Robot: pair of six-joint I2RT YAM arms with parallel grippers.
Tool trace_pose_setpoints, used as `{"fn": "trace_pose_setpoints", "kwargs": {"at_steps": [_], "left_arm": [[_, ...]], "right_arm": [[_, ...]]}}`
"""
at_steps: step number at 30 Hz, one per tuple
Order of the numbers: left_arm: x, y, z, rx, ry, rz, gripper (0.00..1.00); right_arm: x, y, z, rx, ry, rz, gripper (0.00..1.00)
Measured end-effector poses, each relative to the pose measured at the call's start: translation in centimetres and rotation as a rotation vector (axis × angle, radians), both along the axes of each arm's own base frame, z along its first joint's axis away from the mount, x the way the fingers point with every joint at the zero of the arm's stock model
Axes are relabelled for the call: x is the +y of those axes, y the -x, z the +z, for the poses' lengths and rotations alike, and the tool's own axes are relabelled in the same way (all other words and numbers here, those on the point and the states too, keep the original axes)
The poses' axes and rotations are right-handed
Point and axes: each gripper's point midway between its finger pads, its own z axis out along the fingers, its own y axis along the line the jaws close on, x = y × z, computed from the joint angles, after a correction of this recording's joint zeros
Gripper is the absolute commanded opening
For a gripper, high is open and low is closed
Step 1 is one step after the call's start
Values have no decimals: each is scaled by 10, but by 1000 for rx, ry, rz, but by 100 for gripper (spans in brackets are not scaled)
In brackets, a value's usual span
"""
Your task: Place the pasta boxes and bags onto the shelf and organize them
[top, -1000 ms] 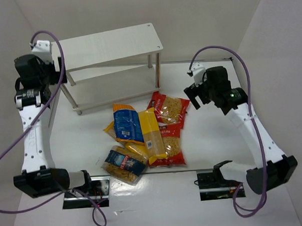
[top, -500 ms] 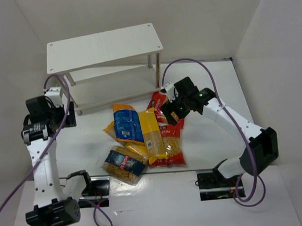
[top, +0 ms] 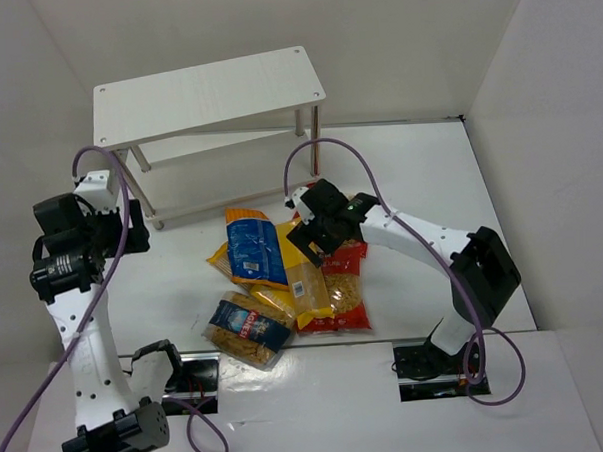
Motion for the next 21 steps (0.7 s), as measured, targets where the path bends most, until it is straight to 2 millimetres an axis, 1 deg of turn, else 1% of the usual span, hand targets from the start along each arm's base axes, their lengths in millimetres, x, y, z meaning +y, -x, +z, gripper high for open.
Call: {"fn": "trace_pose_setpoints", "kwargs": {"at_steps": [5,8,11,13,17,21], "left_arm": [[-9,12,20,-90,-20,-18,100],[-15,22,34,-156,-40,-24,100],[-21,32,47,-221,-52,-27,100],[-24,35,53,-251,-52,-23,100],[-24,34,55,-267,-50,-18,100],[-24,33,46,-247,-29,-8,100]], "right_arm": [[9,1,-1,11,-36,2,99],[15,6,-11,53,-39,14,99],[21,13,-29,113,-31,22,99],[25,15,-33,136,-44,29,99],[35,22,-35,180,-89,51,99],[48,32,-42,253,-143,91,99]]}}
